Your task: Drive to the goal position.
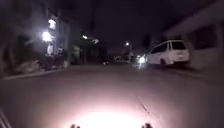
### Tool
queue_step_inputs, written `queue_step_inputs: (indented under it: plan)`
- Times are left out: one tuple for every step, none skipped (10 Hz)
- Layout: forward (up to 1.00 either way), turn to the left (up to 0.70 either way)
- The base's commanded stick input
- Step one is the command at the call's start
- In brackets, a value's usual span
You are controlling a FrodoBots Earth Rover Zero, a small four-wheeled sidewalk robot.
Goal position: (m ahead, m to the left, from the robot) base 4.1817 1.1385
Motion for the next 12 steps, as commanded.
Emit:
queue_step_inputs:
  plan:
    - [1.00, 0.00]
    - [1.00, 0.00]
    - [1.00, 0.02]
    - [1.00, 0.11]
    - [1.00, 0.20]
    - [1.00, 0.29]
    - [1.00, 0.38]
    - [1.00, 0.40]
    - [1.00, 0.40]
    - [1.00, 0.40]
    - [1.00, 0.40]
    - [1.00, 0.40]
